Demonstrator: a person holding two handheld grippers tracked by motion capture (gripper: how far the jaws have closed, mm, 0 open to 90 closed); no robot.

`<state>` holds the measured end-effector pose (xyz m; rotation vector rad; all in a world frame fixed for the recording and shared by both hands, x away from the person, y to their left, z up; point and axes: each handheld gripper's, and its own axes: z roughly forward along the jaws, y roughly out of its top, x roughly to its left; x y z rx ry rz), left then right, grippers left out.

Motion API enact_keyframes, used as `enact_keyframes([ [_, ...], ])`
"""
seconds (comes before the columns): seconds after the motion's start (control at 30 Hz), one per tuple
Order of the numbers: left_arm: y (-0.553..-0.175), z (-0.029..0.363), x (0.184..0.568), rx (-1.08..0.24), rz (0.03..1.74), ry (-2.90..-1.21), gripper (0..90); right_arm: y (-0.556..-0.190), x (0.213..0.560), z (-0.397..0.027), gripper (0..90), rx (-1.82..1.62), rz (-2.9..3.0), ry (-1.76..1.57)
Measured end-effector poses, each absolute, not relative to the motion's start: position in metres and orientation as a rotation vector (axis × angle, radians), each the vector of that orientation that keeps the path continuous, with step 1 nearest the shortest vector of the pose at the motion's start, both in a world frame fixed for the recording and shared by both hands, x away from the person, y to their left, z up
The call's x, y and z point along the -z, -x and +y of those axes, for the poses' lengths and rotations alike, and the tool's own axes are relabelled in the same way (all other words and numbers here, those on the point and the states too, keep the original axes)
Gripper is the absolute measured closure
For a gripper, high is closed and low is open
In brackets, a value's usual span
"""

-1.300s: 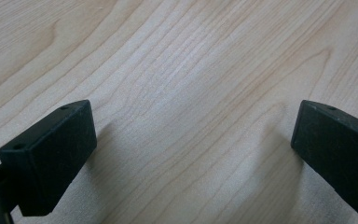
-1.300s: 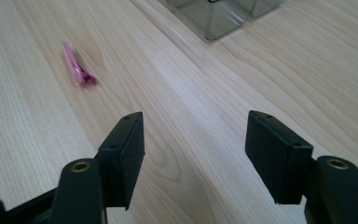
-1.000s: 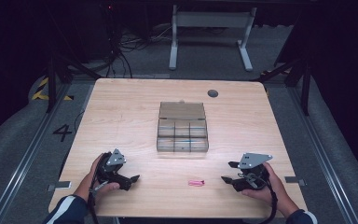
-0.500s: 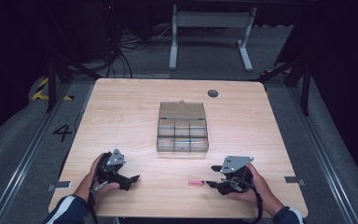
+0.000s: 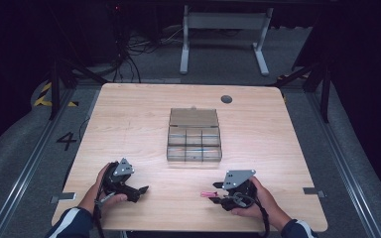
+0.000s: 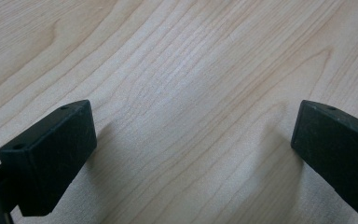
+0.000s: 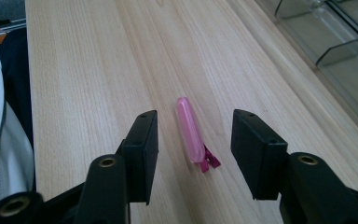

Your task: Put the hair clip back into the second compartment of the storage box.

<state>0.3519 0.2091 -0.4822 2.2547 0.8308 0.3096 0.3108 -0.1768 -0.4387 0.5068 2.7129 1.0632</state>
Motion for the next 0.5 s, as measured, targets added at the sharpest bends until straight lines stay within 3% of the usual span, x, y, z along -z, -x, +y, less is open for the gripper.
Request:
enact_keyframes([
  [0.5, -0.352, 0.209, 0.482, -0.310, 0.831, -2.255, 0.6, -0.316, 0.451, -0.158, 57.6, -1.024, 2.747, -0.465],
])
